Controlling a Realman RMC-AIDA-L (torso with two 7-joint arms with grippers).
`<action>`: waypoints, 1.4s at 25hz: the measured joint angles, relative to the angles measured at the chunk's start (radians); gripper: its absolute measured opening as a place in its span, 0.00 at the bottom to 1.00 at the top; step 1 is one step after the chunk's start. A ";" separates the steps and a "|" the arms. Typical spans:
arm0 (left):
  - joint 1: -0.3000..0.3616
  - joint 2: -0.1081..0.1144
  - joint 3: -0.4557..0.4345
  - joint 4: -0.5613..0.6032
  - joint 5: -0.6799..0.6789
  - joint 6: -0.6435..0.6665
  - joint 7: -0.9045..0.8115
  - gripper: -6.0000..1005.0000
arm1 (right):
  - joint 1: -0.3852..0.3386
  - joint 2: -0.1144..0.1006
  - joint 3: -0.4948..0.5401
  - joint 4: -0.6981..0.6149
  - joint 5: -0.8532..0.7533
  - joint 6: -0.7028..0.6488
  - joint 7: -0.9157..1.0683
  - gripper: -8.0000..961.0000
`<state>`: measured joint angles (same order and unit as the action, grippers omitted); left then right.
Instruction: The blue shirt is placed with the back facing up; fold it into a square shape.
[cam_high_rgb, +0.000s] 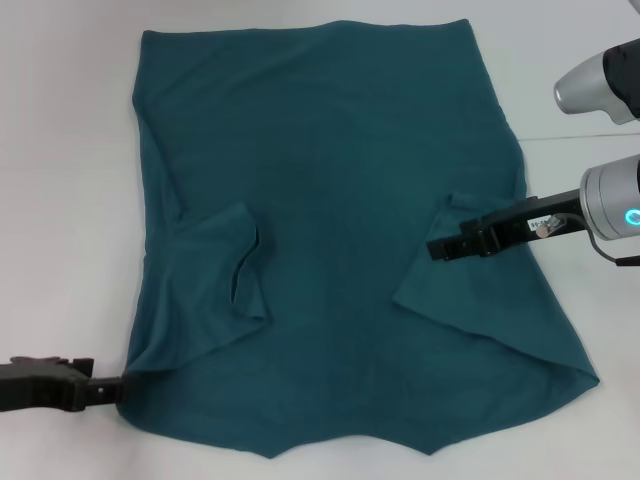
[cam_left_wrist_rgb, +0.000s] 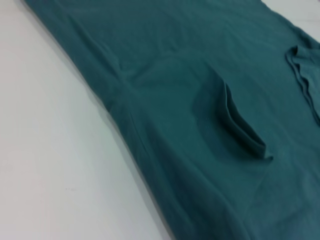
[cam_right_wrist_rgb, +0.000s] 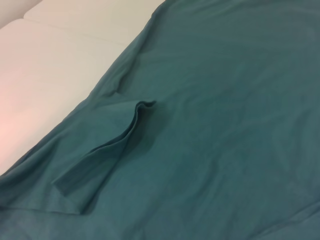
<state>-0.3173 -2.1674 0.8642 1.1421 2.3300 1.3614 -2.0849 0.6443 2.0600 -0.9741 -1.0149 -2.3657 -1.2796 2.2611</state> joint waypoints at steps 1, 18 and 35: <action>0.001 0.000 0.008 -0.003 0.000 -0.005 0.003 0.82 | 0.000 0.000 0.000 0.000 0.000 0.000 0.000 0.73; -0.023 0.000 0.065 -0.077 0.027 -0.099 0.014 0.70 | -0.009 0.008 0.002 -0.001 0.000 0.010 -0.004 0.72; -0.028 -0.003 0.076 -0.082 0.030 -0.106 -0.004 0.09 | -0.007 0.005 0.002 -0.008 -0.048 -0.025 0.067 0.73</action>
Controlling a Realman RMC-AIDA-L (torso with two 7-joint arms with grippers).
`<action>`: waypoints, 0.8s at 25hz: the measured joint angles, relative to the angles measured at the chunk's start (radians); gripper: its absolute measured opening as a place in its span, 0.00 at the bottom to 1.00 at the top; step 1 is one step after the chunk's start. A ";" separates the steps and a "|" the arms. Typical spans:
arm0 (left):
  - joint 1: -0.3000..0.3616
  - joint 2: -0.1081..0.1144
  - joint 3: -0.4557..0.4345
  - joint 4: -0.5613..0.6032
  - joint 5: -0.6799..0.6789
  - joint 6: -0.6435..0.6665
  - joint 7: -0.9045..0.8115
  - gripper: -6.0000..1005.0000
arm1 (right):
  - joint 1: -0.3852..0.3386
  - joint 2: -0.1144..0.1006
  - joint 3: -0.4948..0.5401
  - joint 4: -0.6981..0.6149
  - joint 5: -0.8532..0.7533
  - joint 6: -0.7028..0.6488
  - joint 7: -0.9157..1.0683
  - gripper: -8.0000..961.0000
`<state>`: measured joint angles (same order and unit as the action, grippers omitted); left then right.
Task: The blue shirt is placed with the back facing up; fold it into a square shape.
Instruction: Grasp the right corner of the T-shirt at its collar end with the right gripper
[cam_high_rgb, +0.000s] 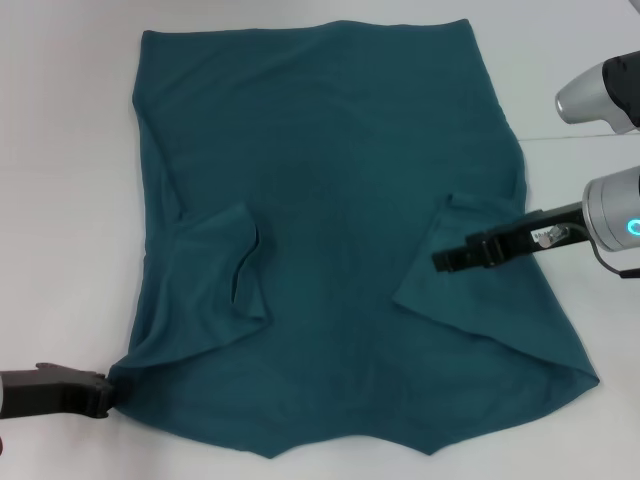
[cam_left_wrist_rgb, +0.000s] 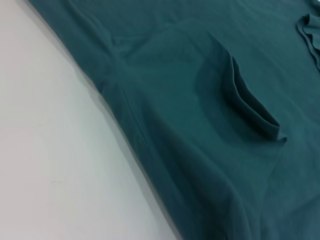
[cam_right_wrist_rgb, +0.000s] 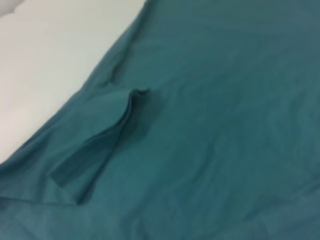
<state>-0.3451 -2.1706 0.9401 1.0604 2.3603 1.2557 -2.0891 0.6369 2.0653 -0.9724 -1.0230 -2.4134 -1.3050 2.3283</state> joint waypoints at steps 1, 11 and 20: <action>0.000 0.000 0.000 0.000 0.000 0.000 0.000 0.06 | 0.002 -0.001 -0.002 -0.013 -0.021 -0.018 0.030 0.73; -0.009 0.003 0.025 0.003 0.001 0.001 0.000 0.02 | 0.001 -0.001 0.002 -0.223 -0.275 -0.292 0.312 0.72; -0.022 0.003 0.048 0.001 0.001 -0.001 0.005 0.02 | -0.048 0.012 0.006 -0.233 -0.383 -0.407 0.346 0.69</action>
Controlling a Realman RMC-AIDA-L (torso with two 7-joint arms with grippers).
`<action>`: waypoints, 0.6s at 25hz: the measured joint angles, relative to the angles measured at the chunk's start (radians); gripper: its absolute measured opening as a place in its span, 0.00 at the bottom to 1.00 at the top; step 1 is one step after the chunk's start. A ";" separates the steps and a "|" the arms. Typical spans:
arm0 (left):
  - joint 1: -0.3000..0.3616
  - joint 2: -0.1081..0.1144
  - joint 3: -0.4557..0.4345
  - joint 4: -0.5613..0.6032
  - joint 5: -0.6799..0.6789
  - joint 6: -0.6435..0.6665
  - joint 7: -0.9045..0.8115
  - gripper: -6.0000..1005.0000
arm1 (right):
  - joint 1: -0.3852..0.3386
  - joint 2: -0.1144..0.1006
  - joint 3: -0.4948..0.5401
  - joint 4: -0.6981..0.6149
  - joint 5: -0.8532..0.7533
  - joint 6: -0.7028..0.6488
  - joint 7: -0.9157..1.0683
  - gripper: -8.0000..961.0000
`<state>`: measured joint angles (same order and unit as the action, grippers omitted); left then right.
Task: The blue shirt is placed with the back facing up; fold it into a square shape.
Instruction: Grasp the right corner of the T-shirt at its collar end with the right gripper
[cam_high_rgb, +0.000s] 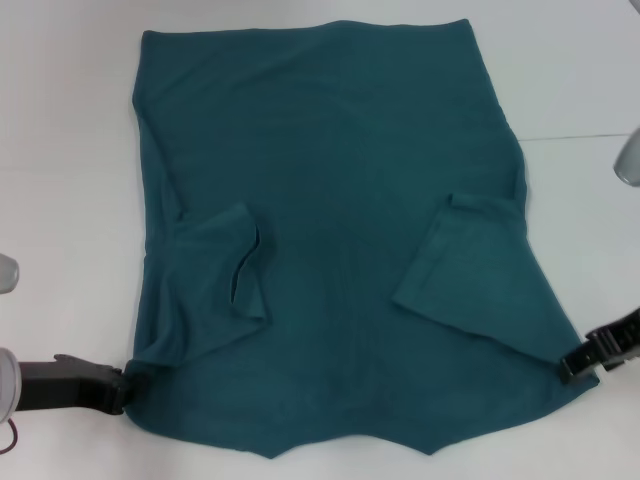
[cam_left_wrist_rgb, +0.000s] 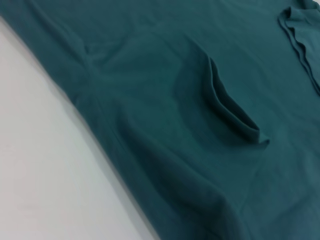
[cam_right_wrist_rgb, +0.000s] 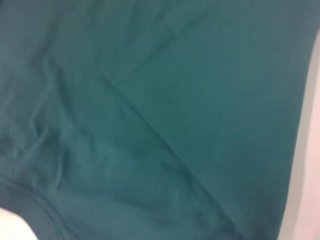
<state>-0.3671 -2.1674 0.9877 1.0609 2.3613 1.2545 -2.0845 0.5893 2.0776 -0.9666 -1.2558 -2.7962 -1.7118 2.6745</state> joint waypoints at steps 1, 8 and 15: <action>-0.002 0.001 0.004 0.000 0.000 0.000 -0.002 0.02 | -0.008 0.000 0.003 -0.001 0.000 -0.004 0.002 0.69; -0.007 0.003 0.005 -0.001 0.000 0.000 -0.006 0.03 | -0.054 0.006 0.023 -0.007 -0.032 -0.011 0.014 0.67; -0.007 0.003 0.005 -0.001 0.000 0.002 -0.005 0.03 | -0.056 0.012 0.038 0.021 -0.031 0.039 0.011 0.66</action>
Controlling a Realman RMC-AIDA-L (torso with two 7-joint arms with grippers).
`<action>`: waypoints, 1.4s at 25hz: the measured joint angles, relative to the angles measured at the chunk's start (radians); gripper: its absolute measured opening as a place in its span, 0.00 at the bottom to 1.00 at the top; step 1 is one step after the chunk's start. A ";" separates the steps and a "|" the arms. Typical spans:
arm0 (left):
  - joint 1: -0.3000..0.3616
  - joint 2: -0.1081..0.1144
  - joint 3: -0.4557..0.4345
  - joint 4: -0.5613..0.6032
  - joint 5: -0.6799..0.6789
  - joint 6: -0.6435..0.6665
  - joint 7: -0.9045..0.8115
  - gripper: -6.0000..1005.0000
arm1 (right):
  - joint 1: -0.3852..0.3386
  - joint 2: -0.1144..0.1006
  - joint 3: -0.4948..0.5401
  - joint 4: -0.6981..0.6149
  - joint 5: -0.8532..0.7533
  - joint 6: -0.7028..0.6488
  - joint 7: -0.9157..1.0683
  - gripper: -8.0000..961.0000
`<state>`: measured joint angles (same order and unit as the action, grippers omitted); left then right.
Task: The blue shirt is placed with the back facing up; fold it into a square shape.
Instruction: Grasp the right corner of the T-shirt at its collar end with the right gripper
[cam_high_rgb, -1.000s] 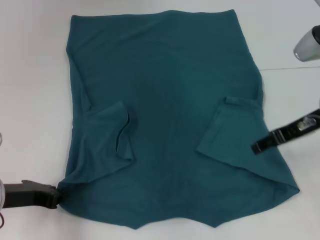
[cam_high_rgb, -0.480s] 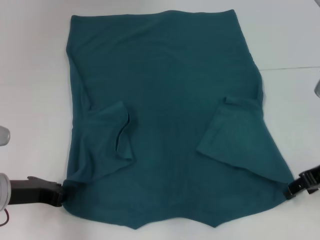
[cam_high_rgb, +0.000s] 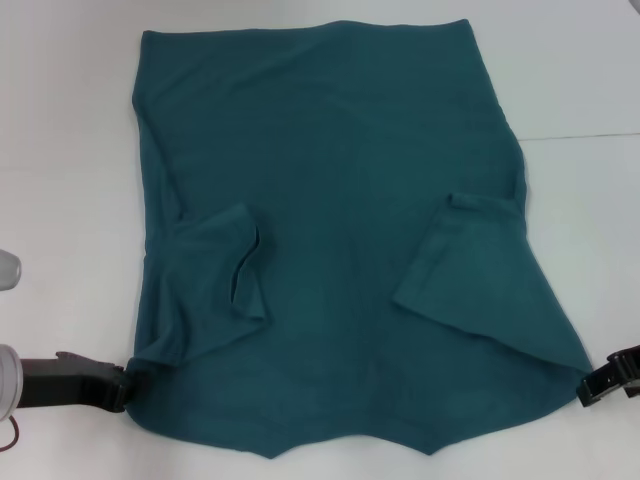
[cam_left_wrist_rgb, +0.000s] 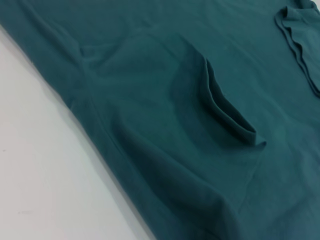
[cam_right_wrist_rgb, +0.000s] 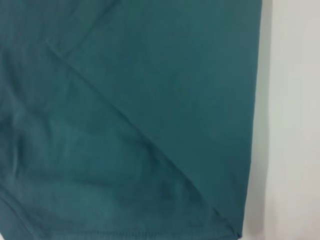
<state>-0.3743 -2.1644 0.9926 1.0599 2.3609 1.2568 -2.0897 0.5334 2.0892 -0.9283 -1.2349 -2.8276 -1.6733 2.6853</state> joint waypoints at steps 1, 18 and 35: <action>0.000 0.000 0.000 0.000 0.000 0.001 0.000 0.03 | 0.003 0.000 0.000 0.009 0.001 0.008 -0.001 0.65; 0.012 -0.002 0.000 0.000 0.000 0.004 0.004 0.04 | 0.031 0.000 -0.001 0.097 0.029 0.085 -0.005 0.61; 0.011 -0.002 0.000 -0.010 0.000 -0.002 0.008 0.06 | 0.040 -0.006 0.003 0.134 0.088 0.119 -0.024 0.38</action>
<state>-0.3630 -2.1660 0.9925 1.0494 2.3607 1.2549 -2.0816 0.5730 2.0831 -0.9258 -1.1009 -2.7395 -1.5542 2.6613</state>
